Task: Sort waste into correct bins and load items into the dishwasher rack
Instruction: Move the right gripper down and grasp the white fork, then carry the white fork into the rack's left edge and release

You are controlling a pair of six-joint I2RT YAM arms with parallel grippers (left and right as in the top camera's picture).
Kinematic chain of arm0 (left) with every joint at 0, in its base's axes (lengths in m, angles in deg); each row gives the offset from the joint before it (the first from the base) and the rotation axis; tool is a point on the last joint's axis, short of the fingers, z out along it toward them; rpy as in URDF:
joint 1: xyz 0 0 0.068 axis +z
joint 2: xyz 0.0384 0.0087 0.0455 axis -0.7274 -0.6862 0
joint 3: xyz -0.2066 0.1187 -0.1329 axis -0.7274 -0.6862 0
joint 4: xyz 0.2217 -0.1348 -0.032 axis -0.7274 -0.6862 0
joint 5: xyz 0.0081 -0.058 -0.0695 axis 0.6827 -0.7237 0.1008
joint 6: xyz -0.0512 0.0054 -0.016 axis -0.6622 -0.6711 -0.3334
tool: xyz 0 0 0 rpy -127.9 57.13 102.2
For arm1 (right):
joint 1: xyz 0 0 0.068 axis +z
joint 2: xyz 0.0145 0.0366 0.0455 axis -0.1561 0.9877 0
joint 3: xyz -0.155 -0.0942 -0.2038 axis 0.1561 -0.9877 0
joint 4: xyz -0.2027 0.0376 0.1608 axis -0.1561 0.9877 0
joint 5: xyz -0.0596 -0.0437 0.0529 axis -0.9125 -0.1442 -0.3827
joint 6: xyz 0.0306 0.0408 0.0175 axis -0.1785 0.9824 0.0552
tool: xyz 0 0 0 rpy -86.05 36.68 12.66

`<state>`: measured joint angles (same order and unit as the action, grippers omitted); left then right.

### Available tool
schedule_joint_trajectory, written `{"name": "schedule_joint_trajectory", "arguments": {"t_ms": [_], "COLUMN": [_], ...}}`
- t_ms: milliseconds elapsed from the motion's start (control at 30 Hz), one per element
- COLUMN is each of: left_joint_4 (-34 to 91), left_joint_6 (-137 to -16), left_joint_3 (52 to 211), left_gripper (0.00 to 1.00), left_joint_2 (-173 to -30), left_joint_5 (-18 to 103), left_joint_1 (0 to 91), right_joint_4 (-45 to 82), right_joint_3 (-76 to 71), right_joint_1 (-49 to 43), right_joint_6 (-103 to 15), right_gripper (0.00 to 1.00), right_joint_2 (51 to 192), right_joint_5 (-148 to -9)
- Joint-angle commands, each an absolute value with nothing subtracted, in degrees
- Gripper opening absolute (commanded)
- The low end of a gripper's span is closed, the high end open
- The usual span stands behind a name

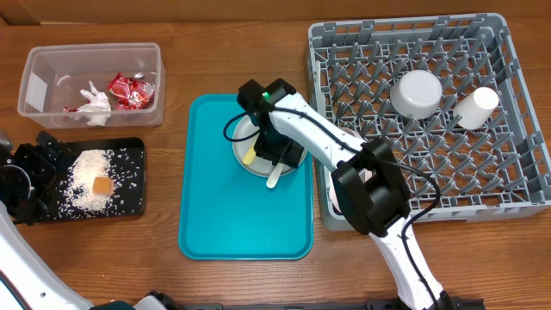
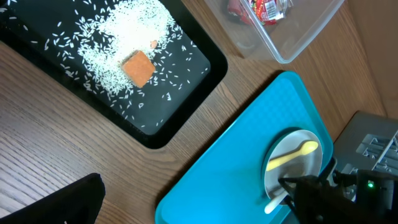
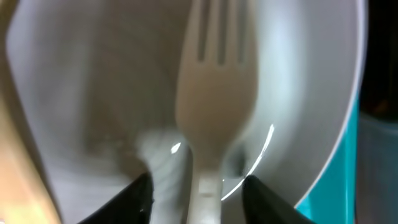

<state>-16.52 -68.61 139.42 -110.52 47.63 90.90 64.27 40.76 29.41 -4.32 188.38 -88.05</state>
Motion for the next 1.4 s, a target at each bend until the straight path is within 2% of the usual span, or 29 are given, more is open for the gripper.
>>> {"name": "schedule_joint_trajectory", "arguments": {"t_ms": [0, 67, 133, 400, 767, 900, 1100, 1367], "left_joint_4": [-16.5, -16.5, -16.5, -16.5, -16.5, -16.5, -16.5, -16.5], "left_joint_6": [-67.3, -67.3, -67.3, -67.3, -67.3, -67.3, -67.3, -67.3], "left_joint_3": [139.1, 139.1, 139.1, 139.1, 139.1, 139.1, 139.1, 139.1], "left_gripper": [1.00, 1.00, 1.00, 1.00, 1.00, 1.00, 1.00, 1.00], "left_joint_2": [-110.4, -110.4, -110.4, -110.4, -110.4, -110.4, -110.4, -110.4], "left_joint_5": [46.7, 46.7, 46.7, 46.7, 46.7, 46.7, 46.7, 46.7], "left_joint_1": [90.4, 90.4, 90.4, 90.4, 90.4, 90.4, 90.4, 90.4], "right_joint_4": [63.6, 63.4, 63.6, 67.5, 75.9, 73.7, 69.2, 66.0], "right_joint_3": [40.3, 40.3, 41.0, 50.0, 75.4, 82.8, 82.2, 77.8], "right_joint_1": [29.7, 29.5, 29.1, 26.6, 17.9, 12.0, 6.3, 5.8], "right_joint_6": [-4.0, -4.0, -4.1, -8.8, -19.6, -29.9, -45.1, -50.0], "right_gripper": [0.41, 0.35, 0.25, 0.04, 0.04, 0.04, 0.05, 0.05], "right_joint_2": [188.0, 188.0, 188.0, 187.9, 187.9, 187.9, 187.9, 188.0], "right_joint_5": [-87.8, -88.0, -88.0, -87.8, -87.9, -87.9, -87.7, -87.7]}}
